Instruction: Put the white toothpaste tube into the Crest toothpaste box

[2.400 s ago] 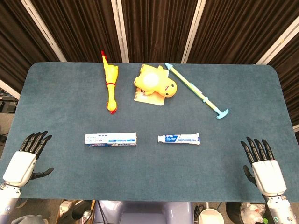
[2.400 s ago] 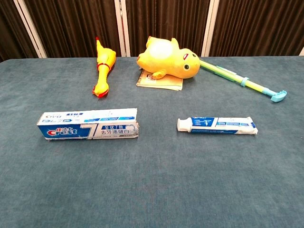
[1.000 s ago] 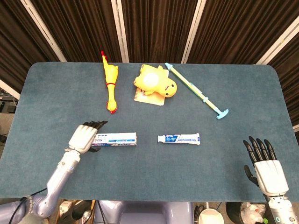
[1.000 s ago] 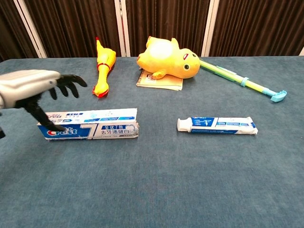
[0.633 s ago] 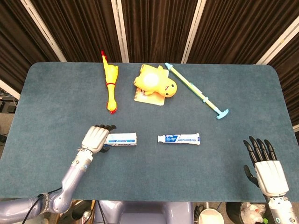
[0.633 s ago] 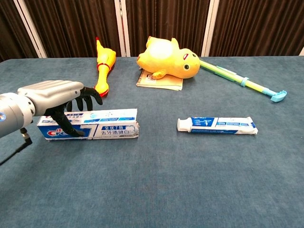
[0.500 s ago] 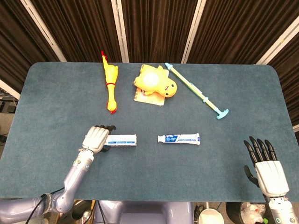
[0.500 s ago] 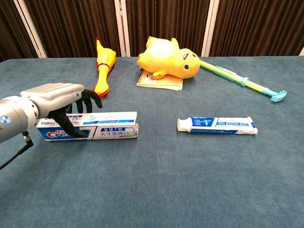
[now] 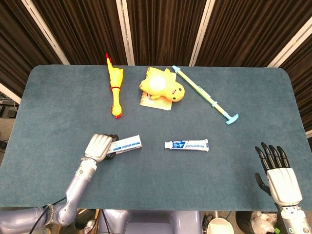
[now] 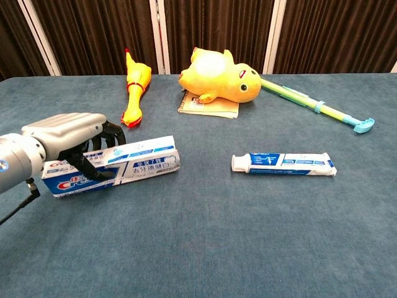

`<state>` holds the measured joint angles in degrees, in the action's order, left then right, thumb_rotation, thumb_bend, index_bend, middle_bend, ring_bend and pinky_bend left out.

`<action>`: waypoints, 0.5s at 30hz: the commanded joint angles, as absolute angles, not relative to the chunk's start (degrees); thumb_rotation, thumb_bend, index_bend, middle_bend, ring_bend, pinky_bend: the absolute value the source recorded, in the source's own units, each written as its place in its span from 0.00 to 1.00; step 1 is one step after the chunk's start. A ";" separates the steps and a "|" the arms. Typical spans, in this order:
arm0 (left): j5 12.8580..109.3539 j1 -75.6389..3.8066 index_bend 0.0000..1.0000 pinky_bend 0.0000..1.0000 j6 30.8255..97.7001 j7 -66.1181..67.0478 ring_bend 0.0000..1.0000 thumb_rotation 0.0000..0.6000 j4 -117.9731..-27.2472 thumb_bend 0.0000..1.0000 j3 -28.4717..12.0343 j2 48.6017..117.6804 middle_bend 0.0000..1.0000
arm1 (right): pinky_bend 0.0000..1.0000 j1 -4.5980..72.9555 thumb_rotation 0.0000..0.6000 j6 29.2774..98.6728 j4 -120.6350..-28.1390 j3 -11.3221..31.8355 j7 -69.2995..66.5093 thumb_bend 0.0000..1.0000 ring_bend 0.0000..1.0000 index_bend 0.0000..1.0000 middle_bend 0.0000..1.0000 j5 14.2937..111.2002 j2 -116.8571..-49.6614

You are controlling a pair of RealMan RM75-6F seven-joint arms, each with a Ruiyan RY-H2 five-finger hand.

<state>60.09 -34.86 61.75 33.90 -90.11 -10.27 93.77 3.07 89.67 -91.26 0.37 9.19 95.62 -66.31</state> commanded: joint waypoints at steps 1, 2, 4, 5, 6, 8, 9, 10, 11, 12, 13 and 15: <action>61.74 -34.68 0.38 0.53 62.27 31.99 0.50 1.00 -90.89 0.37 -10.42 92.36 0.54 | 0.00 3.12 1.00 89.47 -91.22 0.46 9.21 0.41 0.00 0.00 0.00 95.37 -66.29; 62.35 -34.63 0.38 0.53 62.43 31.29 0.50 1.00 -91.27 0.37 -10.53 91.84 0.54 | 0.00 3.10 1.00 89.44 -91.23 0.44 9.21 0.41 0.00 0.00 0.00 95.33 -66.27; 64.19 -34.53 0.38 0.53 62.85 29.62 0.50 1.00 -92.21 0.37 -10.69 90.26 0.53 | 0.00 3.16 1.00 89.13 -91.43 0.43 9.42 0.41 0.00 0.00 0.00 95.14 -66.18; 65.04 -34.52 0.38 0.53 63.00 29.07 0.50 1.00 -92.53 0.37 -10.70 89.52 0.53 | 0.00 3.21 1.00 89.03 -91.50 0.49 9.55 0.41 0.00 0.00 0.00 95.06 -66.14; 66.11 -34.54 0.38 0.53 63.26 28.59 0.50 1.00 -92.84 0.37 -10.74 88.66 0.53 | 0.00 3.29 1.00 88.95 -91.56 0.56 9.69 0.41 0.00 0.00 0.00 95.03 -66.11; 68.45 -34.56 0.38 0.53 63.69 27.33 0.50 1.00 -93.44 0.37 -10.70 86.93 0.54 | 0.00 3.53 1.00 88.72 -91.65 0.71 10.08 0.41 0.00 0.00 0.00 95.08 -66.02; 69.97 -34.59 0.38 0.53 64.12 26.67 0.50 1.00 -93.63 0.37 -10.71 86.00 0.54 | 0.00 3.76 1.00 88.46 -91.69 0.80 10.40 0.41 0.00 0.00 0.00 95.15 -65.94; 71.48 -34.61 0.38 0.53 64.51 25.91 0.50 1.00 -93.73 0.37 -10.68 85.15 0.54 | 0.00 4.05 1.00 88.06 -91.75 0.91 10.71 0.41 0.00 0.00 0.00 95.15 -65.87; 73.08 -34.63 0.38 0.53 64.95 25.03 0.50 1.00 -93.77 0.37 -10.64 84.31 0.54 | 0.00 4.41 1.00 87.63 -91.94 1.06 11.10 0.41 0.00 0.00 0.00 95.19 -65.75; 74.69 -34.67 0.38 0.53 65.45 24.03 0.50 1.00 -93.79 0.37 -10.68 83.49 0.54 | 0.00 4.85 1.00 87.04 -92.30 1.24 11.65 0.41 0.00 0.00 0.00 95.17 -65.57; 76.12 -34.73 0.38 0.53 65.74 22.95 0.50 1.00 -93.73 0.37 -10.60 82.77 0.54 | 0.00 5.39 1.00 86.05 -92.84 1.42 12.41 0.41 0.00 0.00 0.00 94.89 -65.35; 79.21 -35.04 0.38 0.53 66.05 20.71 0.50 1.00 -93.43 0.37 -10.28 81.18 0.54 | 0.00 6.91 1.00 82.75 -95.00 1.93 14.80 0.41 0.00 0.00 0.00 93.36 -64.76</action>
